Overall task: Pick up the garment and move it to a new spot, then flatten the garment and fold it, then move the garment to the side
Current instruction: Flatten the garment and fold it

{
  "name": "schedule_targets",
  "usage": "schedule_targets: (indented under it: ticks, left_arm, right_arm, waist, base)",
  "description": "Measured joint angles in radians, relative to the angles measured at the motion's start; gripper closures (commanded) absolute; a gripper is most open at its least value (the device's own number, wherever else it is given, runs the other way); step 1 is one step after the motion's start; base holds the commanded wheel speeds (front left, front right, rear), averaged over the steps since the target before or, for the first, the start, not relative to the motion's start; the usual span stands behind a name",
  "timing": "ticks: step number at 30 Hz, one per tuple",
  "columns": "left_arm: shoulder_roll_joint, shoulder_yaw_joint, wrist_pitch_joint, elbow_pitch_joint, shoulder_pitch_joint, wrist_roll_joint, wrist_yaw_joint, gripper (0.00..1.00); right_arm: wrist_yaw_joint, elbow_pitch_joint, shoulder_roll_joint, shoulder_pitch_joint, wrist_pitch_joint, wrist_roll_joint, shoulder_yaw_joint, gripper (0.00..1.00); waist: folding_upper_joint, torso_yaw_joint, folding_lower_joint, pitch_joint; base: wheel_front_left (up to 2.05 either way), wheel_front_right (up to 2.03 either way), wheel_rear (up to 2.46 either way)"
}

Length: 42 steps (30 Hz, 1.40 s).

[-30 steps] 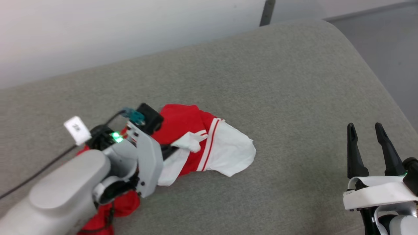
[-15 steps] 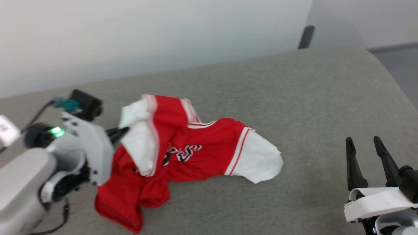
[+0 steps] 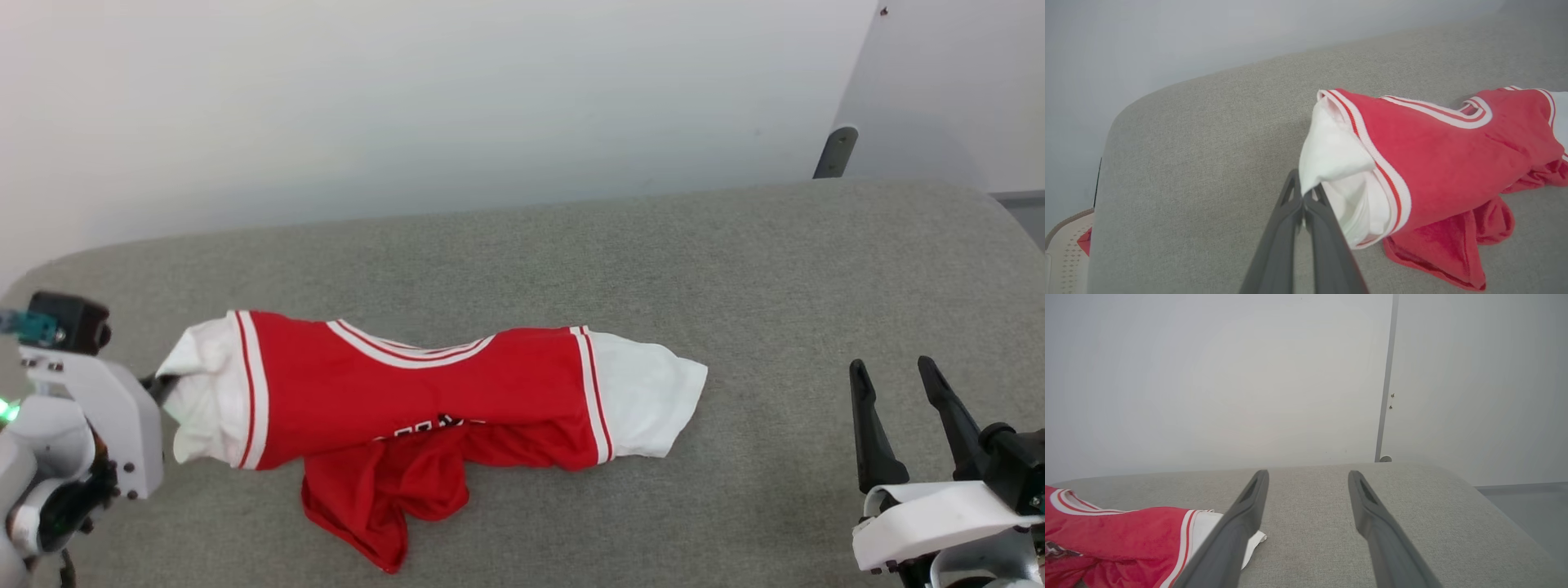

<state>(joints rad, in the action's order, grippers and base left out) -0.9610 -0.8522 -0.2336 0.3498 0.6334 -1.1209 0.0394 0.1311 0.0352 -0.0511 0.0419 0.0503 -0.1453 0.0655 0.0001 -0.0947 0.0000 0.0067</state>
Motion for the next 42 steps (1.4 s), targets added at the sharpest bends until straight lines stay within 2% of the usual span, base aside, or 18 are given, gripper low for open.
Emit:
schedule_targets:
  ticks: [1, 2, 3, 5, 7, 8, 9, 10, 11, 16, 21, 32, 42]
  left_arm:
    - [0.008, 0.0, 0.011, 0.027, -0.005, -0.004, -0.005, 0.96]
    - [0.017, 0.0, 0.023, 0.053, -0.009, -0.004, -0.006, 0.79]
    - [0.027, 0.002, 0.032, 0.082, -0.01, -0.008, -0.014, 0.68]
    - [0.053, 0.004, 0.048, 0.136, -0.01, -0.015, -0.022, 0.58]
    - [0.085, 0.007, 0.067, 0.19, -0.01, -0.02, -0.032, 0.32]
    - [0.102, 0.007, 0.071, 0.219, -0.01, -0.027, -0.039, 0.51]
    - [0.117, 0.005, 0.083, 0.249, -0.01, -0.026, -0.047, 0.53]
    - [0.132, 0.008, 0.096, 0.281, -0.009, -0.026, -0.05, 0.46]
    - [0.147, 0.013, 0.107, 0.31, -0.005, -0.03, -0.057, 0.0]
    - [0.201, 0.037, 0.15, 0.447, 0.023, -0.056, -0.089, 0.0]
    - [0.232, 0.035, 0.153, 0.523, 0.06, -0.062, -0.124, 0.0]
    - [0.241, -0.014, 0.109, 0.488, 0.113, -0.036, -0.163, 0.0]
    - [0.245, -0.049, 0.035, 0.491, 0.103, -0.031, -0.154, 0.0]
  right_arm:
    - [0.0, 0.003, 0.0, -0.003, -0.004, 0.0, -0.001, 0.0]
    - [0.0, 0.005, 0.0, -0.006, -0.007, 0.001, -0.002, 0.0]
    - [0.0, 0.007, 0.0, -0.007, -0.009, 0.002, -0.003, 0.0]
    - [0.0, 0.015, 0.0, -0.007, -0.016, 0.004, -0.005, 0.0]
    - [0.0, 0.022, 0.0, -0.007, -0.021, 0.004, -0.007, 0.0]
    - [0.0, 0.025, 0.0, -0.007, -0.025, 0.004, -0.008, 0.0]
    - [0.0, 0.028, 0.0, -0.007, -0.026, 0.005, -0.009, 0.0]
    - [0.0, 0.031, 0.0, -0.007, -0.031, 0.006, -0.01, 0.0]
    - [0.0, 0.035, 0.0, -0.007, -0.033, 0.007, -0.012, 0.0]
    - [0.0, 0.05, 0.0, -0.007, -0.042, 0.011, -0.016, 0.0]
    - [0.0, 0.056, 0.0, -0.006, -0.046, 0.017, -0.015, 0.0]
    - [0.0, 0.062, 0.0, -0.007, -0.046, 0.018, -0.005, 0.0]
    - [0.0, 0.091, 0.0, 0.001, -0.055, 0.02, -0.026, 0.0]
  waist:
    - [0.0, 0.002, 0.0, -0.002]
    - [0.0, 0.003, 0.0, -0.002]
    - [0.0, 0.003, 0.0, -0.001]
    - [0.0, 0.0, 0.0, 0.001]
    - [-0.0001, -0.002, 0.0001, 0.004]
    - [0.0, -0.004, 0.0, 0.005]
    - [0.0, -0.006, 0.0, 0.007]
    - [0.0, -0.007, 0.0, 0.009]
    - [0.0, -0.009, 0.0, 0.012]
    - [0.0, -0.019, 0.0, 0.031]
    - [0.0, -0.024, 0.0, 0.049]
    - [0.0, 0.009, 0.0, 0.036]
    - [0.0, 0.022, 0.0, 0.05]
  base:
    - [0.0, 0.0, 0.0]
    - [0.0, 0.0, 0.0]
    - [0.0, 0.0, 0.0]
    - [0.0, 0.0, 0.0]
    - [0.0, 0.0, 0.0]
    - [0.0, 0.0, 0.0]
    - [0.0, 0.0, 0.0]
    - [0.0, 0.0, 0.0]
    - [0.0, 0.0, 0.0]
    - [0.0, 0.0, 0.0]
    - [0.0, 0.0, 0.0]
    - [0.0, 0.0, 0.0]
    - [0.0, 0.0, 0.0]
